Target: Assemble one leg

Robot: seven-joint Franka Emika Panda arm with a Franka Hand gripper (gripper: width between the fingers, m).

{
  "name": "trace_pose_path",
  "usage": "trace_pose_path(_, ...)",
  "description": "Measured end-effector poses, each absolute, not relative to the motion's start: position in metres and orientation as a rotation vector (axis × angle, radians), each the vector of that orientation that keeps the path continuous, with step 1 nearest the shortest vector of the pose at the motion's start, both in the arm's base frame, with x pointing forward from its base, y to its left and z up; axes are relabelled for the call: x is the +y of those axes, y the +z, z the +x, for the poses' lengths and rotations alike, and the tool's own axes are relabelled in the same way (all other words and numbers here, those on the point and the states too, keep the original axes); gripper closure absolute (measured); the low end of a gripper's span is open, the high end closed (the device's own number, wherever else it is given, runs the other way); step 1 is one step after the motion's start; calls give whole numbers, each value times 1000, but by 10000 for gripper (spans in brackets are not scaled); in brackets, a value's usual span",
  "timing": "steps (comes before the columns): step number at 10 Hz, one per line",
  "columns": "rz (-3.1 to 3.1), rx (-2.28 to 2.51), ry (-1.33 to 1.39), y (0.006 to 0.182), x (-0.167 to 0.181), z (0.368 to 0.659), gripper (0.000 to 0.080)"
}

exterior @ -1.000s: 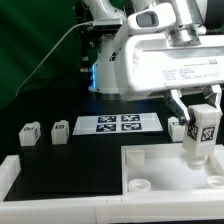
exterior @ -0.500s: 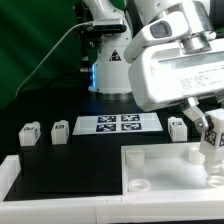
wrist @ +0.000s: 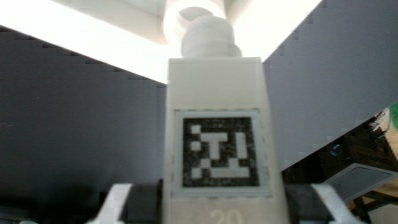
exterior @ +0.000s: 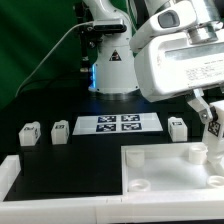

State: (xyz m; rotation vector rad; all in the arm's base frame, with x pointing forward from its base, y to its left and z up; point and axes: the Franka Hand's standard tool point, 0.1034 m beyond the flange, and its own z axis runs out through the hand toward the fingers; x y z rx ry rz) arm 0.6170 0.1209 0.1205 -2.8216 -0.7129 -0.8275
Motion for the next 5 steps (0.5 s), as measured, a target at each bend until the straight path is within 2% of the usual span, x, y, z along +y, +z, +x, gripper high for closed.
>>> trace_pose_path(2,-2815,-692,-835,110,120,623,506)
trace_pose_path(5,-2814,-675,-833,104,118,628,506)
